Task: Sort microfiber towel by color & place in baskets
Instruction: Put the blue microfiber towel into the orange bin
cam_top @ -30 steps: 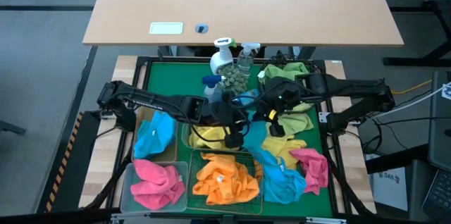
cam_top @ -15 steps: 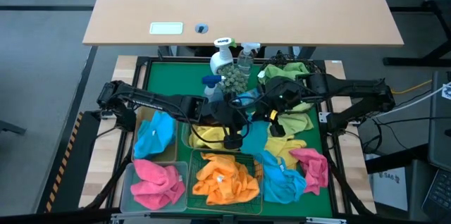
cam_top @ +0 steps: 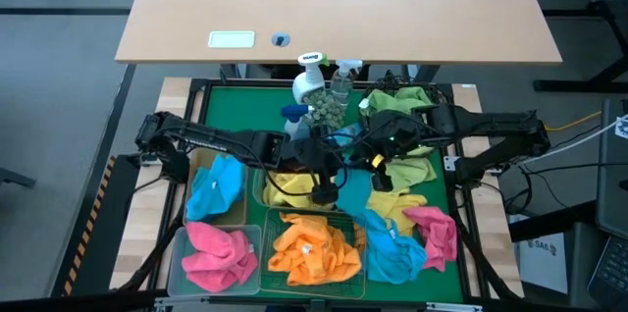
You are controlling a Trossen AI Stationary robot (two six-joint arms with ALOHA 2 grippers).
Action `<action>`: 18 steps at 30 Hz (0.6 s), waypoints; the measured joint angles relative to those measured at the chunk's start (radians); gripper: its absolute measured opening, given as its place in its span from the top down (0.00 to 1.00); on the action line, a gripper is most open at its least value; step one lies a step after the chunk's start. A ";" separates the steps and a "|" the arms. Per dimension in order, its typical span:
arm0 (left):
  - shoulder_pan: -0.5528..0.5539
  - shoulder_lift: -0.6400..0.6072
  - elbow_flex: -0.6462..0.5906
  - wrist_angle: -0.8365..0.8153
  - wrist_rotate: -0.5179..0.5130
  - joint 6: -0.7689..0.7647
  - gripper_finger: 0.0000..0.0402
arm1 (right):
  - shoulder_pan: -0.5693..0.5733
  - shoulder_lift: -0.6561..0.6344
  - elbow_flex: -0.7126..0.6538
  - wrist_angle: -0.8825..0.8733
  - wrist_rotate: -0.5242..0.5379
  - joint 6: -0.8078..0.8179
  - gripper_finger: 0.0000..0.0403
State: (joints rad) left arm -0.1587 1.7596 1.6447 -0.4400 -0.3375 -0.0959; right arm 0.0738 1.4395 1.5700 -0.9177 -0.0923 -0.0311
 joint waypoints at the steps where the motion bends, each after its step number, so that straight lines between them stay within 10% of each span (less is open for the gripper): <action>1: 0.001 -0.004 0.000 -0.015 -0.001 -0.001 0.99 | 0.000 0.000 0.000 0.004 0.015 0.000 0.73; 18: -0.037 -0.367 0.001 -0.409 0.028 -0.255 0.99 | -0.002 -0.119 0.002 -0.132 0.022 0.012 0.59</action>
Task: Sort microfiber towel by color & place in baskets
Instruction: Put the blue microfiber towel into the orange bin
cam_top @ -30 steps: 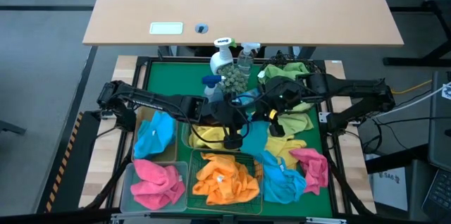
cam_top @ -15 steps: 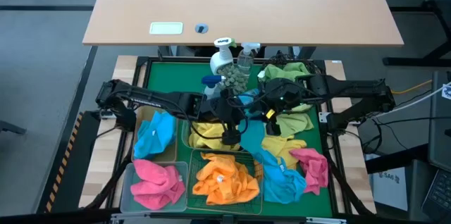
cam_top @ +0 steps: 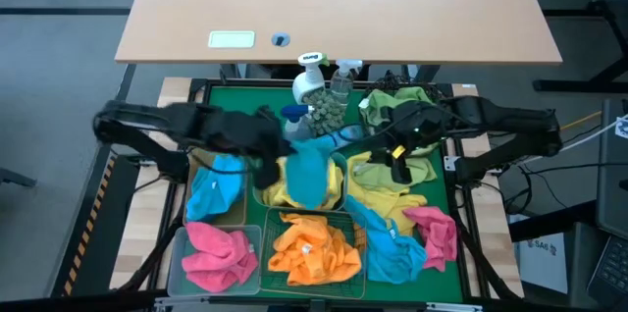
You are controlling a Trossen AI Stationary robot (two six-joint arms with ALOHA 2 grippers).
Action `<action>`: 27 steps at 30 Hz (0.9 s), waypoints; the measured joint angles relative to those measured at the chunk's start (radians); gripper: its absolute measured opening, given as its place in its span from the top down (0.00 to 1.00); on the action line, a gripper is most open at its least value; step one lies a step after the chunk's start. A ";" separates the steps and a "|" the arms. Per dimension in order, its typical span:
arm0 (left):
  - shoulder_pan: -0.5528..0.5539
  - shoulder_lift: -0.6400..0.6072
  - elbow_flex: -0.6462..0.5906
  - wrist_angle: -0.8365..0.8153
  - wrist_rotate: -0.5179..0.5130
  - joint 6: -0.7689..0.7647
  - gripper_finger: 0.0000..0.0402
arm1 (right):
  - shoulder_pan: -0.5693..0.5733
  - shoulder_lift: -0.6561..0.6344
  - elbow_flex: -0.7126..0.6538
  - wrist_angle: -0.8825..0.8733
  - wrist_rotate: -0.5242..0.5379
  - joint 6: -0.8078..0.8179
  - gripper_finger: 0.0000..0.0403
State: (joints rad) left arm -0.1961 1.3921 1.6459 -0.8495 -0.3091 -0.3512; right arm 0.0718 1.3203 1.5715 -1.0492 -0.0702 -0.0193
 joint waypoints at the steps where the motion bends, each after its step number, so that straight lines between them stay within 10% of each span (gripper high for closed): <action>1: -0.005 -0.028 0.000 -0.037 0.001 -0.035 0.99 | 0.000 -0.006 0.000 -0.018 -0.004 0.013 0.59; 15: -0.106 -0.238 0.000 -0.726 -0.084 -0.624 0.98 | 0.001 -0.017 -0.001 -0.090 -0.028 0.067 0.59; 27: -0.107 -0.250 -0.360 -0.719 -0.025 -0.670 0.99 | 0.001 -0.017 -0.001 -0.096 -0.028 0.067 0.59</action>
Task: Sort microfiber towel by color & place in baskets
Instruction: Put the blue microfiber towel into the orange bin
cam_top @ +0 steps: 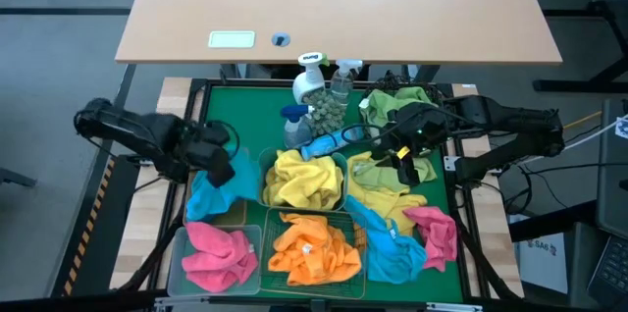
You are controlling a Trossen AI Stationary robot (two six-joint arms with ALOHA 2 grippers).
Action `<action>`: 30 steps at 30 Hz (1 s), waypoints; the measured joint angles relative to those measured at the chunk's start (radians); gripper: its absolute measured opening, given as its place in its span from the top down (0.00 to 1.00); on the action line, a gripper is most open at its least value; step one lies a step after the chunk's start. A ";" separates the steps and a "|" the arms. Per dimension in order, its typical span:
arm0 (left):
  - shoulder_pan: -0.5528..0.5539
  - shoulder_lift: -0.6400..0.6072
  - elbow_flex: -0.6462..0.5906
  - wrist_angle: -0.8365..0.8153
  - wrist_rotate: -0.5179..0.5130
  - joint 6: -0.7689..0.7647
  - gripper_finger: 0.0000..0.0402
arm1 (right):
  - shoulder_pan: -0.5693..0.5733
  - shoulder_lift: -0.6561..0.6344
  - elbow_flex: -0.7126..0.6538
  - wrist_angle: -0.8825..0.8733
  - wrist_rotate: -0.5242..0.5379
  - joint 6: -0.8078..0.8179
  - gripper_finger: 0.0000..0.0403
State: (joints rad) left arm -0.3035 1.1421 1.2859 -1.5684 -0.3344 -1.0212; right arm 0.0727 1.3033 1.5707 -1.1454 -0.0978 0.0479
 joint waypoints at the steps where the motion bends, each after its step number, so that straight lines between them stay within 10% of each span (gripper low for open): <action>1: 0.000 -0.002 -0.041 -0.005 0.024 -0.009 0.99 | 0.000 0.000 0.000 -0.001 0.000 0.000 0.59; 15: 0.000 0.004 -0.532 0.112 0.356 -0.253 0.93 | 0.000 0.000 0.000 -0.002 0.000 0.000 0.59; 30: 0.011 0.004 -0.561 0.147 0.377 -0.284 0.76 | 0.000 0.000 0.000 -0.002 0.000 0.000 0.59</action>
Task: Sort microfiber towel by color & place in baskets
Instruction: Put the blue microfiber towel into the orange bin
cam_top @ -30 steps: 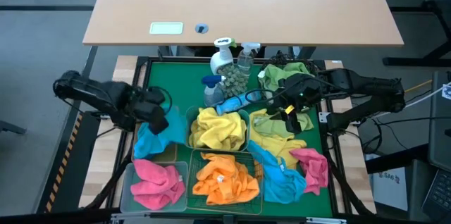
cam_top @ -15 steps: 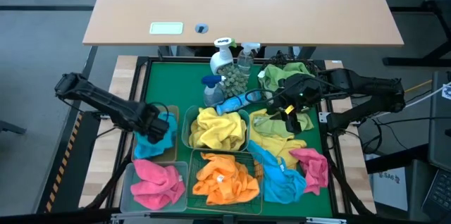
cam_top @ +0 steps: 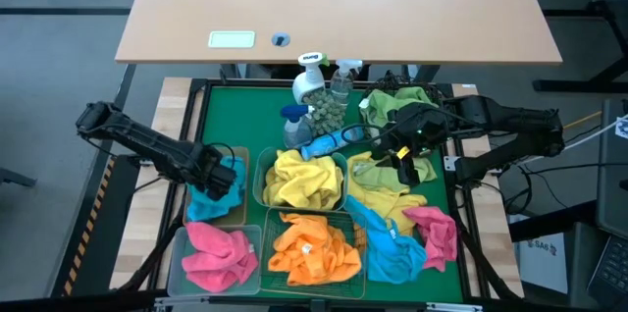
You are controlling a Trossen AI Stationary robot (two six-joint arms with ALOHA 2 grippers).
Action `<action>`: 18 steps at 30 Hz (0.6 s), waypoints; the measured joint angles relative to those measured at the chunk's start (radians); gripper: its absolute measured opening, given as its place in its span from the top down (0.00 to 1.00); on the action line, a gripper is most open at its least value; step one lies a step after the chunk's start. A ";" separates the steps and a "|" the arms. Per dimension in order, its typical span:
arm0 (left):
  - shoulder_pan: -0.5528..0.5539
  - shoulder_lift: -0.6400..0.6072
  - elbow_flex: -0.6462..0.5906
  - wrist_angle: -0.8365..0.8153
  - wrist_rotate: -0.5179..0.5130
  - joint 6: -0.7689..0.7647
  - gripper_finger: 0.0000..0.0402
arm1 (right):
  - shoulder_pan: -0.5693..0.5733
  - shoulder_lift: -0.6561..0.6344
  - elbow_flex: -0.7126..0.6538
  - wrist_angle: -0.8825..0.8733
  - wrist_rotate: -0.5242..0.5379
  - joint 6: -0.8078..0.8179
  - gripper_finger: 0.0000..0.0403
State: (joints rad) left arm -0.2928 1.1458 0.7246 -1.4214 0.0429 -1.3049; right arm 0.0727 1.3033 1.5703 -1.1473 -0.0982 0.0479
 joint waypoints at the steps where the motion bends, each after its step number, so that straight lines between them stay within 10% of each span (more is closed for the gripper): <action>1: 0.000 0.000 0.000 -0.001 0.001 -0.001 0.75 | 0.000 0.000 0.000 0.000 0.000 0.000 0.59; 18: 0.000 0.000 0.281 -0.115 -0.014 0.006 0.72 | 0.000 0.000 -0.001 -0.010 0.000 0.000 0.59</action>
State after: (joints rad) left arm -0.2928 1.1454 1.0060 -1.5366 0.0288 -1.2987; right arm 0.0727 1.3033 1.5696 -1.1576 -0.0984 0.0479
